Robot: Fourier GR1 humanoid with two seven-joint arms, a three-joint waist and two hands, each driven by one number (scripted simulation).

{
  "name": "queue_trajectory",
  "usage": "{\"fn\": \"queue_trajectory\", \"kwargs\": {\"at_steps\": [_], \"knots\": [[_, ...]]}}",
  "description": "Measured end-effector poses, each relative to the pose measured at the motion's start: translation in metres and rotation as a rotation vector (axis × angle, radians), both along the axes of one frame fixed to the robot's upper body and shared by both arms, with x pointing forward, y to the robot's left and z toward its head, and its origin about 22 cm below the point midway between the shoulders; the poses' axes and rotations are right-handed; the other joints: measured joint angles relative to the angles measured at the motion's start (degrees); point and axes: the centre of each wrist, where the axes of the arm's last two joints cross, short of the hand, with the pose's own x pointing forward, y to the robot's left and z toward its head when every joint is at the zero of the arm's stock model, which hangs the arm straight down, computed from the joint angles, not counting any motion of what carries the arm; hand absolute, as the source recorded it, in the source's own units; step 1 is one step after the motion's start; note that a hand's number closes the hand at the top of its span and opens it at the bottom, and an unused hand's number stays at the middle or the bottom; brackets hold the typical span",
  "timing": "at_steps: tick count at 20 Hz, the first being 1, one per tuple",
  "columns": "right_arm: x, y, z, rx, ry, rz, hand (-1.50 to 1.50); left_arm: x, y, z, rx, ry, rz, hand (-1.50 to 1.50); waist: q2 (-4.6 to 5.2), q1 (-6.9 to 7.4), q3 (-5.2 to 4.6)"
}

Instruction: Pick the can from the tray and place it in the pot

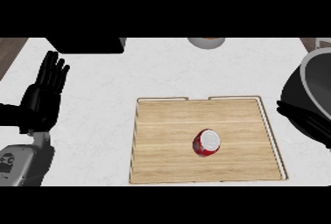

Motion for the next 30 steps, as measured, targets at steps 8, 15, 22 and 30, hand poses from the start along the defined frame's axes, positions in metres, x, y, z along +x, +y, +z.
{"fn": "queue_trajectory", "kwargs": {"at_steps": [8, 15, 22, 30], "knots": [[0.010, 0.057, 0.003, -0.116, 0.132, -0.037, -1.50, 0.008, 0.000, 0.006, -0.006, 0.005, -0.011, 0.00, 0.11, 0.46, 0.03], [0.026, 0.081, -0.023, -0.133, 0.227, -0.043, -1.50, 0.000, -0.010, 0.003, -0.004, -0.002, -0.010, 0.00, 0.08, 0.40, 0.07], [0.024, 0.103, -0.045, -0.130, 0.208, -0.017, -1.50, -0.002, -0.011, 0.002, -0.002, -0.004, -0.002, 0.00, 0.06, 0.24, 0.09], [0.021, 0.116, -0.060, -0.162, 0.190, -0.036, -1.50, 0.002, -0.004, 0.003, -0.004, 0.002, -0.012, 0.00, 0.05, 0.17, 0.08]]}}
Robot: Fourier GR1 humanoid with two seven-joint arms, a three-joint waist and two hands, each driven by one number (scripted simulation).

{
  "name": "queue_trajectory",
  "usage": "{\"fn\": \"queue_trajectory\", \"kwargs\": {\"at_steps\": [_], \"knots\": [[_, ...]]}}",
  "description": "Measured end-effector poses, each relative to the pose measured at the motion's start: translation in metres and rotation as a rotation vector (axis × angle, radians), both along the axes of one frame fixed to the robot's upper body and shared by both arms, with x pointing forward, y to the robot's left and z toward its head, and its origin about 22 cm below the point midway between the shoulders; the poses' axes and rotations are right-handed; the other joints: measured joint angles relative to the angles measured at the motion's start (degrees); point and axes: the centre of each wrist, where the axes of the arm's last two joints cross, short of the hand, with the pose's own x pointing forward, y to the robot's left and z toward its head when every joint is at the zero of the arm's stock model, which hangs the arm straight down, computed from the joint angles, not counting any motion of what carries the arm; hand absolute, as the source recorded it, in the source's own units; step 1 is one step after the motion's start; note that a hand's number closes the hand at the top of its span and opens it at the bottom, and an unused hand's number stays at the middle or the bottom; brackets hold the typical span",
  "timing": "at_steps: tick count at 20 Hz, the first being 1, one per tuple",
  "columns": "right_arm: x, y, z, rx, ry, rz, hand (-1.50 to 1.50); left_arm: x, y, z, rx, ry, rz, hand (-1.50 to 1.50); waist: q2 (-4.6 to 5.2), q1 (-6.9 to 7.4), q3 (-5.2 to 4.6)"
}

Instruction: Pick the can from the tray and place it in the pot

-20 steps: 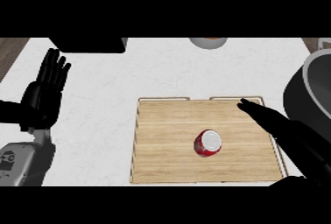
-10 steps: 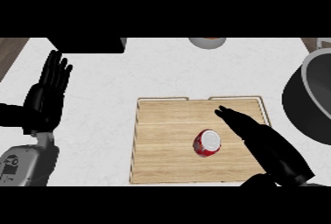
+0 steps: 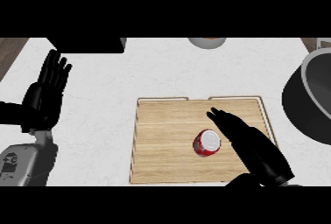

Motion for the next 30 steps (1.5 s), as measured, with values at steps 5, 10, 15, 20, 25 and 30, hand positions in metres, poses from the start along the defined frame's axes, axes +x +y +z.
{"fn": "queue_trajectory", "kwargs": {"at_steps": [5, 10, 15, 20, 25, 30], "knots": [[0.008, 0.009, -0.015, -0.039, 0.013, -0.034, -1.50, 0.004, 0.000, 0.001, -0.001, -0.001, 0.007, 0.00, 0.02, 0.01, 0.01], [0.013, 0.015, -0.029, -0.037, 0.022, -0.043, -1.50, 0.002, -0.002, 0.002, -0.002, -0.004, 0.006, 0.00, 0.01, 0.03, 0.01], [0.027, 0.028, -0.043, -0.032, 0.020, -0.025, -1.50, -0.003, 0.000, 0.000, -0.002, -0.001, 0.007, 0.00, 0.01, 0.12, 0.00], [0.041, 0.036, -0.059, -0.017, 0.014, 0.015, 1.50, 0.003, 0.000, 0.000, 0.004, -0.003, 0.009, 0.00, -0.11, 0.06, -0.08], [0.043, 0.046, -0.062, -0.023, -0.062, 0.115, 1.50, -0.001, 0.001, -0.004, -0.005, -0.005, 0.011, 0.00, -0.50, 0.01, -0.29], [0.046, 0.055, -0.065, -0.032, -0.123, 0.151, 1.50, 0.000, -0.003, -0.001, -0.004, -0.004, 0.000, 0.00, -0.77, -0.06, -0.42]]}}
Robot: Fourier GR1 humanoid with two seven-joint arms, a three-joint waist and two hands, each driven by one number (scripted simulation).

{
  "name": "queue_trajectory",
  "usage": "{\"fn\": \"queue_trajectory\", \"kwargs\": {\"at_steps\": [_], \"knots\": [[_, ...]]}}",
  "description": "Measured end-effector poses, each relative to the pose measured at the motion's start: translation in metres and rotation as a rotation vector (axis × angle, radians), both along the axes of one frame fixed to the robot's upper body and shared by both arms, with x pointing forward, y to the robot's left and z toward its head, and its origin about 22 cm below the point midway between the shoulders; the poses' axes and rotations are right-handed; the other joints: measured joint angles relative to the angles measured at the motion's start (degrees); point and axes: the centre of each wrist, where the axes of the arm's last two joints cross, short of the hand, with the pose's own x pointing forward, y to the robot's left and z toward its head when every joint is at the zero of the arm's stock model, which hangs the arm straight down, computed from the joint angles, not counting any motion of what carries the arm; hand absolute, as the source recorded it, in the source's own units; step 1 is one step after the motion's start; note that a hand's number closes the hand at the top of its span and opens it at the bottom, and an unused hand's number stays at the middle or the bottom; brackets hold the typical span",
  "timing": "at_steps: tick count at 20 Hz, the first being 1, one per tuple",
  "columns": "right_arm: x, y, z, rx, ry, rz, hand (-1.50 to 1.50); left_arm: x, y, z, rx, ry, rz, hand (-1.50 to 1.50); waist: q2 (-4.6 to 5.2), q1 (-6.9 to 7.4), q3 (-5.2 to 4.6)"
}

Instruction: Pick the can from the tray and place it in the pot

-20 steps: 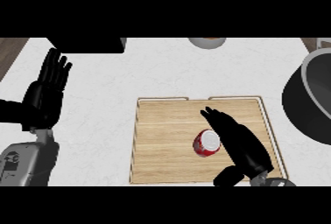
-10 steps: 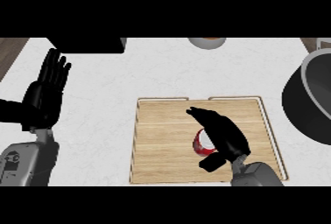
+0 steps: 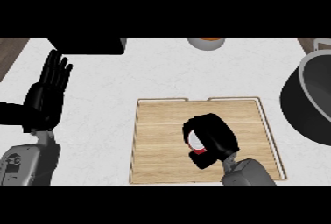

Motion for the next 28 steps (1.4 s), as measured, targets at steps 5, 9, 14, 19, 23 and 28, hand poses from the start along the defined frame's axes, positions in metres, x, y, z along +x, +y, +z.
{"fn": "queue_trajectory", "kwargs": {"at_steps": [5, 9, 14, 19, 23, 28], "knots": [[-0.011, 0.007, 0.004, -0.021, -0.056, -0.033, 1.50, -0.003, -0.006, -0.004, 0.001, 0.001, 0.005, 0.00, 0.23, -0.02, 0.17], [-0.026, 0.008, 0.016, -0.046, -0.122, -0.087, 1.50, -0.002, 0.003, 0.003, -0.001, 0.002, 0.007, 0.00, 0.49, -0.11, 0.33], [-0.091, 0.036, 0.013, -0.070, -0.150, 0.037, 1.50, -0.005, 0.006, 0.000, 0.000, 0.007, 0.017, 0.00, 0.44, -0.43, 0.37], [-0.131, 0.042, 0.020, -0.063, -0.232, 0.013, 1.50, -0.005, 0.013, -0.002, 0.005, 0.012, 0.024, 0.00, 0.44, -0.75, 0.40], [-0.139, 0.023, 0.048, -0.046, -0.358, -0.118, 1.50, -0.003, 0.008, -0.002, 0.001, 0.013, 0.027, 0.00, 0.39, -1.26, 0.40], [-0.151, -0.014, 0.096, 0.059, -0.507, -0.299, 1.50, -0.005, 0.006, -0.002, 0.005, 0.008, 0.028, 0.00, 0.45, -1.17, 0.44]]}}
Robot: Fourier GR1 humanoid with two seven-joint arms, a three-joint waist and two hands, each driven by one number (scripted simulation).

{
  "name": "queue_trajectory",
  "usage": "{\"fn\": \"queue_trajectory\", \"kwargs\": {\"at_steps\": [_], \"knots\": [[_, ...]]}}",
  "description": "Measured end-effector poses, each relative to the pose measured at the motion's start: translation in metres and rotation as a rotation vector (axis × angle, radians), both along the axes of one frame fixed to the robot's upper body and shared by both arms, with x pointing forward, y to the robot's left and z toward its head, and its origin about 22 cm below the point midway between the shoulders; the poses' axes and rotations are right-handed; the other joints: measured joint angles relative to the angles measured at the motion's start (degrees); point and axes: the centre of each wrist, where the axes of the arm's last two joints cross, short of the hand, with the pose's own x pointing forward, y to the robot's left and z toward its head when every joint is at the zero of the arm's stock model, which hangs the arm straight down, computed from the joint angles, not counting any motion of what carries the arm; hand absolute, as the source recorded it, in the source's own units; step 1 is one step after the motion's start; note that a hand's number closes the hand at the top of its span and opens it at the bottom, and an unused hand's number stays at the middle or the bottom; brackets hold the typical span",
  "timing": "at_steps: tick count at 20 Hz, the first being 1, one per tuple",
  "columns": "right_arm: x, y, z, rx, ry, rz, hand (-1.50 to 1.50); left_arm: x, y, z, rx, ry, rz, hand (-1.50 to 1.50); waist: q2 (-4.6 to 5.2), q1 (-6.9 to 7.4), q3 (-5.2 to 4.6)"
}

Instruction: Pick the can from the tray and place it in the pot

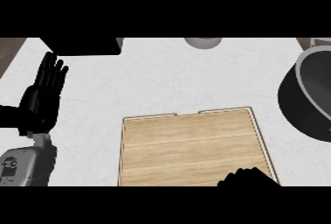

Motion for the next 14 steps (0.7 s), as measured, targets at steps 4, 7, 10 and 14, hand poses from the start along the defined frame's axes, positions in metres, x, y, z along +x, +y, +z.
{"fn": "queue_trajectory", "kwargs": {"at_steps": [4, 7, 10, 14], "knots": [[0.004, -0.030, 0.019, 0.015, -0.107, -0.142, 1.50, 0.002, -0.001, 0.007, -0.005, 0.000, -0.006, 0.00, 0.19, 0.46, 0.02], [0.014, -0.052, 0.022, -0.030, -0.164, -0.245, 1.50, 0.001, -0.003, 0.005, -0.007, -0.007, -0.010, 0.00, 0.35, 0.70, 0.06], [0.023, -0.074, 0.023, -0.081, -0.179, -0.329, 1.50, 0.002, 0.001, 0.008, -0.009, -0.010, -0.007, 0.00, 0.42, 0.76, 0.10], [0.039, -0.108, 0.023, -0.090, -0.143, -0.384, 1.50, -0.001, -0.001, 0.001, -0.015, -0.006, -0.012, 0.00, 0.49, 0.82, 0.14]]}}
